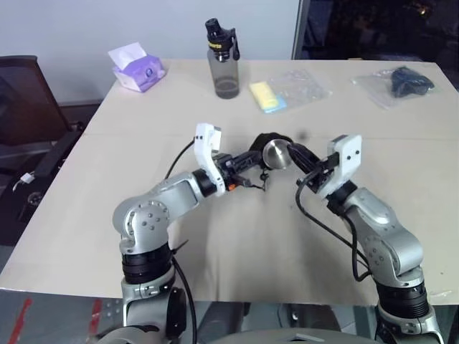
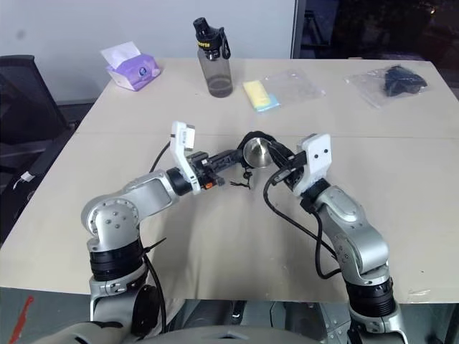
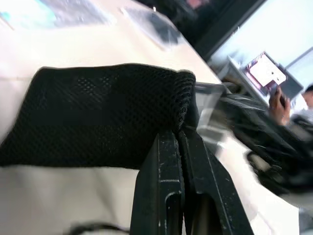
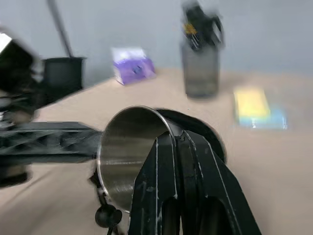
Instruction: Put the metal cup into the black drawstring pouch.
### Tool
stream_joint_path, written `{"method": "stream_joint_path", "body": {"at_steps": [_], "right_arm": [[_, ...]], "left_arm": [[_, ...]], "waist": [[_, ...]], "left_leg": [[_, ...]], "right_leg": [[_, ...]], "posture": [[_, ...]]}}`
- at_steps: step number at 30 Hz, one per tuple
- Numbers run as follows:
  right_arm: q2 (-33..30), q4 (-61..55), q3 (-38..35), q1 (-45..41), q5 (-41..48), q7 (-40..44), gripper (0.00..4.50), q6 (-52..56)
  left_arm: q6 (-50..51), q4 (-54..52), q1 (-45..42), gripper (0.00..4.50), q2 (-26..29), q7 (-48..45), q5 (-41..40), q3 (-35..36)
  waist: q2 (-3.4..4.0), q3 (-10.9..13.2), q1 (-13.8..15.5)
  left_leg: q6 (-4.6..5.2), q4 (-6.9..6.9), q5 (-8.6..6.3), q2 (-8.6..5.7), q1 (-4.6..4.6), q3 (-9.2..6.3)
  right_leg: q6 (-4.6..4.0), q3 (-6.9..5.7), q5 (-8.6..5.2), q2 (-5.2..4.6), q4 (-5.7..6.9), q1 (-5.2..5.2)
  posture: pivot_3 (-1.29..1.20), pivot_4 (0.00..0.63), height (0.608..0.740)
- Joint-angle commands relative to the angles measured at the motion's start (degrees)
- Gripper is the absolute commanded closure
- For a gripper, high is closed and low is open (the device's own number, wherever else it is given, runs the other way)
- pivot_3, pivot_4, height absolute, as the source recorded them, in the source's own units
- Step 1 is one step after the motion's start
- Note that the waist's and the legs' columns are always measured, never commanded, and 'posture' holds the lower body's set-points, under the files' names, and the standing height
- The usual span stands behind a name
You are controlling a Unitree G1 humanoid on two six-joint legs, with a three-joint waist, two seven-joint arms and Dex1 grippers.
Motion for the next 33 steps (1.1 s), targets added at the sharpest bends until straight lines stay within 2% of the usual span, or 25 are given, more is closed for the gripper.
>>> {"method": "stream_joint_path", "body": {"at_steps": [1, 4, 8, 11, 12, 13, 15, 18, 21, 26, 28, 30, 33], "right_arm": [[0.01, 2.89, 0.79, -1.73, -1.62, -0.73, 4.39, 0.96], [-0.98, 6.92, 3.08, -2.79, -6.39, -0.88, 4.39, -1.65], [4.29, 9.56, 1.01, -5.28, -5.61, -4.23, 4.39, -1.05], [10.52, 9.16, -2.74, -6.67, -0.19, -6.88, 4.39, 1.77], [12.09, 8.52, -4.29, -6.76, 1.87, -7.65, 3.85, 3.2], [12.99, 7.56, -5.61, -6.67, 3.39, -7.92, 3.6, 4.05], [12.83, 5.58, -7.07, -6.44, 5.11, -7.3, 2.62, 4.89], [6.5, 0.48, -7.21, -3.18, 7.12, -0.05, 1.21, 3.73], [-0.84, -2.22, -8.14, 2.46, 7.58, 8.26, 1.21, -0.5], [-3.6, -2.96, -13.96, 8.93, 12.89, 16.9, 1.21, -8.49], [-5.79, 0.85, -9.68, 11.26, 7.45, 19.73, 1.21, -11.61], [-8.6, 7.01, -2.45, 10.84, -3.25, 19.59, 1.21, -16.68], [-6.46, 14.83, 2.29, 6.04, -10.34, 15.21, 1.21, -20.3]], "left_arm": [[-1.02, -3.91, -0.81, 4.5, -0.41, -0.66, -3.44, -1.32], [-1.31, -4.25, -0.89, 4.5, -0.33, -0.28, -4.84, -1.36], [-1.44, -4.93, -0.84, 4.5, 0.01, -0.1, -6.27, -1.58], [-1.77, -4.76, -0.83, 4.5, -0.12, 0.65, -6.56, -1.86], [-1.91, -4.7, -0.74, 4.5, -0.07, 0.89, -6.67, -1.86], [-2.08, -4.45, -0.66, 4.5, 0.0, 1.32, -6.76, -1.61], [-3.02, -3.39, -0.94, 4.5, 0.19, 2.11, -5.97, -1.24], [-7.82, 0.84, -2.63, 4.5, -0.04, 5.65, -0.16, -0.81], [-11.84, 4.75, -3.9, 4.5, -0.81, 7.7, 3.02, -0.23], [-14.52, 7.55, -4.76, 4.5, -1.67, 8.05, 4.51, -0.6], [-15.31, 8.6, -5.2, 4.5, -2.9, 8.32, 4.36, -0.53], [-15.9, 9.22, -5.45, 4.5, -3.6, 8.29, 4.66, -0.94], [-16.38, 9.73, -5.6, 4.5, -4.07, 8.25, 5.02, -1.42]], "waist": [[0.0, 0.0, -0.09], [0.0, 0.0, -0.35], [0.0, 0.0, -0.42], [0.0, 0.0, -0.32], [0.0, 0.0, -0.32], [0.0, 0.0, -0.31], [0.01, 0.0, -0.31], [0.0, 0.0, -0.04], [-0.01, -0.01, 0.09], [-0.03, -0.01, -0.38], [-0.03, -0.01, -0.46], [-0.12, -0.06, -0.52], [-0.13, -0.07, -0.48]], "left_leg": [[0.0, 0.0, 0.0, 0.0, 0.0, 0.01], [0.0, 0.0, 0.0, 0.01, 0.0, 0.03], [0.0, 0.0, 0.0, 0.07, 0.02, 0.06], [0.0, -0.01, 0.0, 0.09, 0.02, 0.05], [-0.01, 0.0, 0.0, 0.09, 0.01, 0.05], [-0.01, -0.01, 0.0, 0.09, 0.01, 0.06], [-0.01, -0.01, 0.0, 0.08, 0.01, 0.06], [0.0, 0.0, 0.0, 0.03, 0.01, 0.07], [0.01, 0.03, -0.01, -0.01, 0.0, 0.09], [0.03, 0.02, -0.01, 0.02, -0.01, 0.13], [0.05, 0.02, -0.03, 0.05, 0.02, 0.23], [0.18, 0.04, -0.1, 0.06, 0.07, 0.29], [0.1, 0.04, -0.04, 0.12, 0.14, 0.45]], "right_leg": [[0.0, 0.01, 0.0, 0.0, 0.0, -0.01], [0.0, 0.03, 0.01, 0.01, 0.04, -0.03], [-0.01, 0.06, 0.01, 0.06, 0.08, -0.07], [-0.03, 0.06, 0.03, 0.07, 0.08, -0.07], [-0.03, 0.07, 0.03, 0.07, 0.07, -0.07], [-0.03, 0.09, 0.03, 0.07, 0.07, -0.07], [-0.04, 0.11, 0.04, 0.07, 0.06, -0.07], [-0.04, 0.11, 0.04, 0.06, 0.05, -0.07], [0.05, 0.08, 0.08, 0.03, 0.01, -0.04], [0.09, 0.12, 0.09, 0.04, 0.01, -0.05], [0.12, 0.21, 0.11, 0.06, 0.02, -0.06], [0.17, 0.24, 0.14, 0.07, 0.02, -0.04], [0.16, 0.32, 0.21, 0.13, 0.05, -0.06]], "posture": [[0.0, 0.15, 0.74], [0.0, 0.15, 0.74], [0.0, 0.15, 0.74], [0.0, 0.15, 0.74], [0.0, 0.15, 0.74], [0.0, 0.15, 0.74], [0.0, 0.15, 0.74], [0.0, 0.15, 0.74], [0.0, 0.15, 0.74], [0.0, 0.15, 0.74], [0.0, 0.15, 0.74], [0.0, 0.15, 0.74], [0.0, 0.15, 0.74]]}}
